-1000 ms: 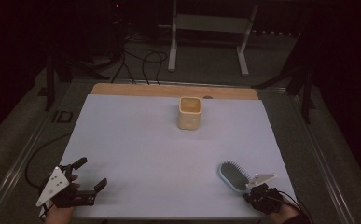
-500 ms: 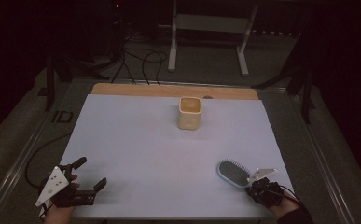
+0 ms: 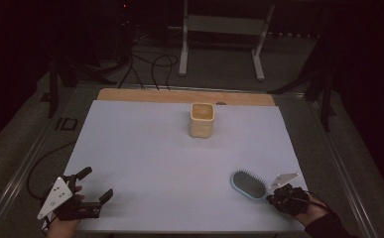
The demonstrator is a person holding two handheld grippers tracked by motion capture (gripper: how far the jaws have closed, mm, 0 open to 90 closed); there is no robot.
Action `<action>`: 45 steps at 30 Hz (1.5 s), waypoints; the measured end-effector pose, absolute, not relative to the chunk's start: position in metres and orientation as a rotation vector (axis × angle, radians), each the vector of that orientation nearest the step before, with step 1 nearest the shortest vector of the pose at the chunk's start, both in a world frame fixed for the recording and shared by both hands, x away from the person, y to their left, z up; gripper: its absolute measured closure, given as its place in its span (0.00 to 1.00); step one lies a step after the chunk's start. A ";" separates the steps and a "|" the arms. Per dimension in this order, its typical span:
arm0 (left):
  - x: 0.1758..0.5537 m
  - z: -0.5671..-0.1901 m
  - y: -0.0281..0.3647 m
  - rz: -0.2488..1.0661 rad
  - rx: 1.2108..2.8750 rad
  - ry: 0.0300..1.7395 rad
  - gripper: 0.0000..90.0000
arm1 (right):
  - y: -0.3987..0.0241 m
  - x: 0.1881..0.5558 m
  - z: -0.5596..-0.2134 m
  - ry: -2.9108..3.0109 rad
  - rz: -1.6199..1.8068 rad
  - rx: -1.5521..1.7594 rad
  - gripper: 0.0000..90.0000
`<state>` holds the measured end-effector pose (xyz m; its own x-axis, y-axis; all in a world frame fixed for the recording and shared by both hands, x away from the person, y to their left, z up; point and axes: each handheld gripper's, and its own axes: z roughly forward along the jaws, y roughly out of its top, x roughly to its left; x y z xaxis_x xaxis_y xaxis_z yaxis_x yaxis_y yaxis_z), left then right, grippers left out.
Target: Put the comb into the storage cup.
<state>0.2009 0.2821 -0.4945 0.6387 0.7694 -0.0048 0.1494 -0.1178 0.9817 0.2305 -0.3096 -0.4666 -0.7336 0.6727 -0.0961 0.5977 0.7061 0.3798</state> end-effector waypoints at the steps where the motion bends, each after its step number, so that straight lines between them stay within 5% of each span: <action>1: 0.201 -0.495 0.282 0.628 1.632 0.772 0.00 | -0.310 0.231 -0.467 2.687 0.481 1.016 0.96; 4: 0.201 -0.494 0.282 0.631 1.633 0.770 0.00 | -0.313 0.234 -0.466 2.691 0.450 1.013 0.94; 18: 0.201 -0.495 0.283 0.627 1.629 0.779 0.00 | -0.311 0.258 -0.463 2.851 0.318 0.962 0.25; 21: 0.201 -0.495 0.284 0.627 1.625 0.780 0.00 | -0.308 0.259 -0.466 2.881 0.296 0.940 0.17; 37: 0.201 -0.495 0.284 0.625 1.629 0.780 0.00 | -0.297 0.266 -0.475 2.948 0.194 0.833 0.16; 45: 0.200 -0.495 0.285 0.624 1.624 0.784 0.00 | -0.293 0.270 -0.477 2.964 0.136 0.797 0.31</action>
